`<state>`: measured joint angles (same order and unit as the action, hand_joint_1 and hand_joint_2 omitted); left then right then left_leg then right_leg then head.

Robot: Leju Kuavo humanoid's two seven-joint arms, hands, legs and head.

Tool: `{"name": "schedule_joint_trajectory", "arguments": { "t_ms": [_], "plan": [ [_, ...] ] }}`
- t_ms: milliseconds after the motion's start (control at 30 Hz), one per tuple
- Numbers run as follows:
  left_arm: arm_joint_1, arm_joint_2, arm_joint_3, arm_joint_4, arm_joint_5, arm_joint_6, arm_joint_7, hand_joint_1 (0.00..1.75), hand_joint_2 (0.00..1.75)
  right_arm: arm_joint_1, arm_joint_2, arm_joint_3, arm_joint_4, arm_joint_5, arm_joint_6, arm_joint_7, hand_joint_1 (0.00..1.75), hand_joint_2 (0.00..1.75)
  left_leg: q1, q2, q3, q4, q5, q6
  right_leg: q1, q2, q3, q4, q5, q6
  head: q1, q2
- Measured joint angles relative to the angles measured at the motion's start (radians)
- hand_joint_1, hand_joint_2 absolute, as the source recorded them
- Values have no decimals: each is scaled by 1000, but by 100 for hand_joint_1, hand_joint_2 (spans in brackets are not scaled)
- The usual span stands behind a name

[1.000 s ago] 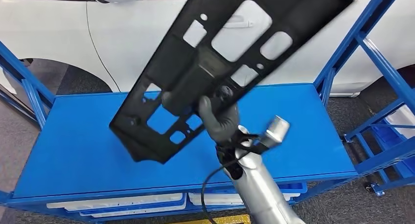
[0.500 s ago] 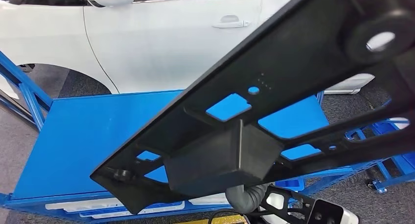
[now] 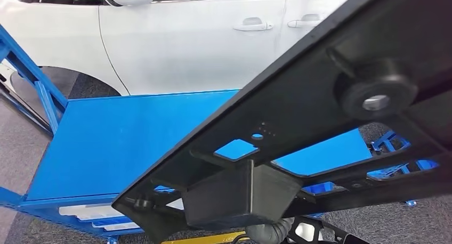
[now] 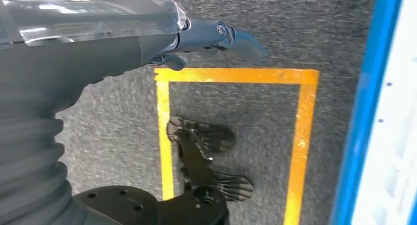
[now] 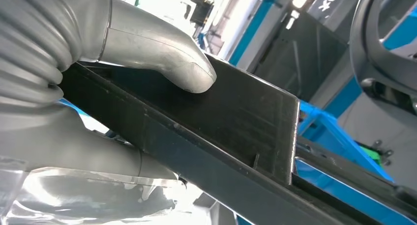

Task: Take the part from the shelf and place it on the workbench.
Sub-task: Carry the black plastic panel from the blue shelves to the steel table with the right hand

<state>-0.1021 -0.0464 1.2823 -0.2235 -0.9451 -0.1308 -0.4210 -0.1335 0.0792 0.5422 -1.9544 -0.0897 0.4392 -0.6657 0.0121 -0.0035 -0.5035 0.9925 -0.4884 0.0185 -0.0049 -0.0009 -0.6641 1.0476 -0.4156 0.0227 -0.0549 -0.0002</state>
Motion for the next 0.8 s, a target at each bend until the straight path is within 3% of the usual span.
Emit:
{"name": "schedule_joint_trajectory", "arguments": {
  "t_ms": [100, 133, 167, 200, 300, 367, 467, 500, 567, 633, 667, 733, 800],
  "plan": [
    [-2, -1, -11, 0, -10, 1, 10, 0, 175, 16, -16, -17, -14, 0, -1, 0, 175, 175, 0, 4, -33, 1, 26, 10, -3, 1, -62, 186, -135, 13, 0, 0],
    [-2, -1, -14, 0, -12, 2, 12, 0, 175, 22, -22, -22, -17, 0, 0, 0, 175, 175, -1, 4, -44, 3, 34, 10, -3, 1, -73, 241, -159, 15, 0, 0],
    [-2, -1, -17, 0, -14, 2, 13, 0, 175, 29, -27, -28, -20, -1, 3, 0, 175, 175, -2, 5, -56, 4, 40, 9, -3, 1, -65, 262, -163, 15, 0, 0],
    [-2, -2, -19, 0, -17, 2, 13, 0, 175, 35, -31, -34, -23, -2, 8, 0, 175, 175, -3, 5, -66, 7, 46, 8, -2, 1, -37, 241, -149, 12, 0, 0],
    [-2, -9, -26, 0, -27, 0, 6, 0, 175, 47, -36, -52, -38, 6, 24, 0, 175, 175, -5, 3, -86, 13, 61, 1, 3, 1, 116, 29, -98, -6, 0, 0],
    [-2, -14, -33, 0, -33, -1, 1, 0, 175, 53, -36, -61, -49, 14, 29, 0, 175, 175, -6, 3, -90, 13, 71, -9, 10, 1, 163, -49, -90, -18, 0, 0],
    [-2, -16, -41, 0, -36, -3, -3, 0, 175, 59, -36, -65, -57, 32, 27, 0, 175, 175, -6, 3, -98, 16, 73, -27, 8, -2, 152, -63, -70, -36, 0, 0],
    [-2, -17, -42, 0, -35, -5, -4, 0, 175, 60, -36, -64, -58, 38, 23, 0, 175, 175, -6, 3, -107, 36, 49, -31, 5, -4, 145, -67, -60, -44, 0, 0],
    [-1, -17, -43, 0, -27, -9, -3, 0, 175, 61, -35, -57, -58, 47, 17, 0, 175, 175, -3, 2, -137, 122, -33, -37, 4, -6, 126, -71, -40, -55, 0, 0],
    [-1, -16, -42, 0, -16, -11, -2, 0, 175, 61, -35, -50, -56, 50, 15, 0, 175, 175, -1, 2, -167, 230, -104, -43, 6, -7, 106, -69, -26, -58, 0, 0],
    [-1, -15, -42, 0, -11, -11, -1, 0, 175, 61, -35, -46, -55, 49, 16, 0, 175, 175, -1, 2, -174, 269, -117, -45, 7, -8, 96, -68, -20, -58, 0, 0],
    [0, -14, -39, 0, 2, -10, -2, 0, 175, 60, -35, -39, -49, 44, 18, 0, 175, 175, 0, 2, -150, 283, -98, -49, 7, -8, 70, -61, -5, -55, 0, 0],
    [1, -13, -35, 0, 12, -6, -4, 0, 175, 59, -36, -34, -43, 39, 20, 0, 175, 175, 1, 3, -65, 177, -44, -49, 6, -8, 45, -49, 9, -49, 0, 0]
  ]
}}
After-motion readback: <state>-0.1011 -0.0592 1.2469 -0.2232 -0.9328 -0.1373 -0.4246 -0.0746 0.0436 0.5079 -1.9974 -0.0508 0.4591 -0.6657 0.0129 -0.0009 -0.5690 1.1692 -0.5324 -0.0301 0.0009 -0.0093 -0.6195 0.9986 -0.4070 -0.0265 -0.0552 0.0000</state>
